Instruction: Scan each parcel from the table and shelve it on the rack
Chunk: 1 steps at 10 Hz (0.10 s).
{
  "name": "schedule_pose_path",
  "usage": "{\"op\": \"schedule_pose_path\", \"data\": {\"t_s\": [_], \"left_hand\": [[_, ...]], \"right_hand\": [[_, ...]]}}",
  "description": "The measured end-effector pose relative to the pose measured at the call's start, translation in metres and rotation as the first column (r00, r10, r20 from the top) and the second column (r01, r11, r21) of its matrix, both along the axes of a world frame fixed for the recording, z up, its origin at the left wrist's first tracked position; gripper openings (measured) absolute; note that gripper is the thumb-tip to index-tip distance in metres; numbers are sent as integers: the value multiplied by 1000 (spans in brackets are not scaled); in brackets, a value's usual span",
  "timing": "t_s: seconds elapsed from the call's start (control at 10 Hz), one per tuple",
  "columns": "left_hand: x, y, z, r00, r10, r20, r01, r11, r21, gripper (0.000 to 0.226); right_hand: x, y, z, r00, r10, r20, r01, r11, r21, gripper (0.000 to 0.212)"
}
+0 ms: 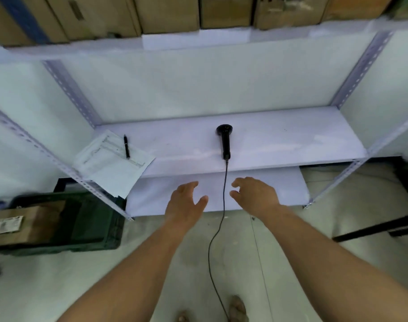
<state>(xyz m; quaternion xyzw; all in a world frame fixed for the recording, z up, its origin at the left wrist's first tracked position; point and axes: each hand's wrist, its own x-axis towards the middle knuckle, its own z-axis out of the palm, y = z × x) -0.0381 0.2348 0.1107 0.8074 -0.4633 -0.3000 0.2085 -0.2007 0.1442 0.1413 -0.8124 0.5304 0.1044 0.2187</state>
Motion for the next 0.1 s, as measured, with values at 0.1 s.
{"op": "schedule_pose_path", "data": {"t_s": [0.1], "left_hand": [[8, 15, 27, 998, -41, 57, 42, 999, -11, 57]], "right_hand": [[8, 25, 23, 999, 12, -36, -14, 998, -58, 32]]}}
